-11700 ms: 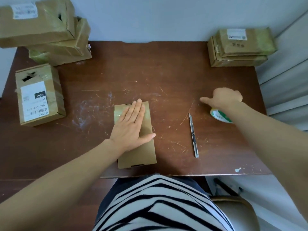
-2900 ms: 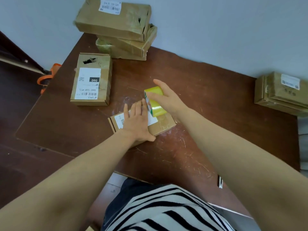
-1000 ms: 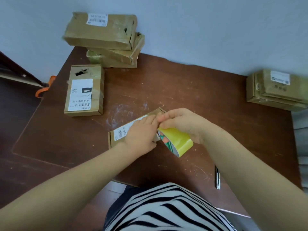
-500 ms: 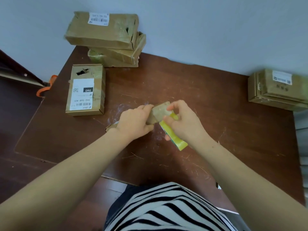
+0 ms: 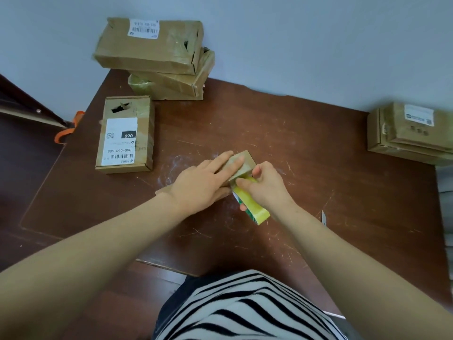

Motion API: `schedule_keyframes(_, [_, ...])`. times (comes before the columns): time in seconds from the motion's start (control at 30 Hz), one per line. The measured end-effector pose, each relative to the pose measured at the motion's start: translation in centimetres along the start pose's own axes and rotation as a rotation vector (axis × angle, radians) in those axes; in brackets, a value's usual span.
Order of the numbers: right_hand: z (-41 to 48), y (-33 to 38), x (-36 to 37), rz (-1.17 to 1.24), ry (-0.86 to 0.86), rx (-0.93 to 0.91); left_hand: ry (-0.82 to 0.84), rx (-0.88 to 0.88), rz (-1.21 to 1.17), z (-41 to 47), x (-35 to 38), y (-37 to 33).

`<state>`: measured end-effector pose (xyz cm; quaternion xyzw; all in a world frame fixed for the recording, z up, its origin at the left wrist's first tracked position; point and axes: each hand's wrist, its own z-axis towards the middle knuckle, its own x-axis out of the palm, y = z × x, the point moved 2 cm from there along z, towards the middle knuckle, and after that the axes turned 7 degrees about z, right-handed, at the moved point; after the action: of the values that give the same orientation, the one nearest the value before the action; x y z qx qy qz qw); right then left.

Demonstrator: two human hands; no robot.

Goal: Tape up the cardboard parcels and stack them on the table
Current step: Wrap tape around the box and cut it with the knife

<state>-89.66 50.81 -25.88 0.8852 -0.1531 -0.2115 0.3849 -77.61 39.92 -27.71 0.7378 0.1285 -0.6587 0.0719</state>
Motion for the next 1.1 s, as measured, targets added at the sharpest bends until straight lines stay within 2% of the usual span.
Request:
schedule_keyframes(0.07, [-0.2, 0.2, -0.3, 0.084, 0.053, -0.016, 0.047, -0.026, -0.119, 0.4, 0.0, 1.0])
schedule_keyframes(0.13, [-0.5, 0.7, -1.2, 0.211, 0.064, -0.089, 0.107, -0.106, -0.421, 1.0, 0.0, 2.4])
schedule_keyframes(0.2, [-0.5, 1.4, -2.2, 0.229, 0.039, -0.194, 0.184, -0.198, -0.747, 1.5, 0.1, 3.5])
schedule_keyframes(0.27, [0.0, 2.0, -2.2, 0.239, 0.079, -0.222, 0.251, -0.253, -0.864, 1.8, 0.5, 4.2])
schedule_keyframes(0.33, [1.1, 2.6, -1.1, 0.254, 0.105, -0.224, 0.164, -0.295, -0.631, 2.1, 0.9, 4.5])
schedule_keyframes(0.4, [2.8, 3.6, 0.4, 0.25, 0.053, -0.254, 0.059, -0.357, -0.392, 2.0, 1.4, 3.7])
schedule_keyframes(0.43, [3.6, 4.1, 1.1, 0.227, 0.019, -0.272, 0.083, -0.38, -0.34, 1.8, 2.1, 3.0])
schedule_keyframes(0.5, [5.0, 5.1, 2.1, 0.169, -0.014, -0.286, 0.249, -0.399, -0.232, 1.1, 3.8, 1.4])
schedule_keyframes(0.57, [5.7, 4.9, 2.4, 0.155, 0.027, -0.275, 0.323, -0.396, -0.104, 0.6, 5.4, 0.8])
schedule_keyframes(0.67, [4.6, 3.6, 2.3, 0.14, 0.17, -0.332, 0.228, -0.434, -0.013, 0.4, 6.3, 0.9])
schedule_keyframes(0.77, [2.7, 2.2, 1.5, 0.069, 0.112, -0.452, 0.197, -0.439, -0.018, 0.5, 6.6, 0.8])
schedule_keyframes(0.87, [0.1, -1.5, 0.3, -0.063, -0.019, -0.312, 0.19, -0.451, -0.064, 0.5, 6.6, 0.8])
schedule_keyframes(0.97, [-1.3, -4.7, -0.6, -0.214, -0.08, -0.166, 0.166, -0.386, -0.038, 0.4, 6.7, 0.5])
schedule_keyframes(1.1, [0.8, -5.5, 0.1, -0.139, -0.052, 0.03, 0.184, -0.376, -0.045, 0.4, 6.3, 0.5])
